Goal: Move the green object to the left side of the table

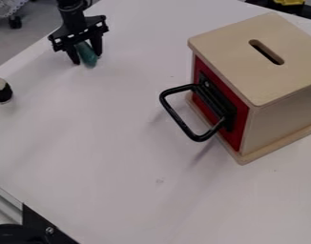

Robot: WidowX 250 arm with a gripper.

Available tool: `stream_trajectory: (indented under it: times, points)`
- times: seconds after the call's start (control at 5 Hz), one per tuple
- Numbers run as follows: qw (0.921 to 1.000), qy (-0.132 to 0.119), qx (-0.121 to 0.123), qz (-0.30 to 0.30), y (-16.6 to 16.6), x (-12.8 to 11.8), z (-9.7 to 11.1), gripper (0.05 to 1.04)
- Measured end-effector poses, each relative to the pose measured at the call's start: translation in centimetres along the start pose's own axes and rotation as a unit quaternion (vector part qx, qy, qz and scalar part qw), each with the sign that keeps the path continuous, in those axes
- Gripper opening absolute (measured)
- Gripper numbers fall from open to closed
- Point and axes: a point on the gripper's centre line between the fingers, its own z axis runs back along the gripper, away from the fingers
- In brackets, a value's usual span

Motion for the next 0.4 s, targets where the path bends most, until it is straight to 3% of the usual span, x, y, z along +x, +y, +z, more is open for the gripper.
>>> stream_trajectory:
  times: [0.2, 0.4]
  points:
    - [0.9999, 0.003, -0.003, -0.009, -0.16, -0.23, -0.18, 1.006]
    - [0.9998, 0.014, -0.007, -0.013, -0.24, -0.65, 0.05, 0.999]
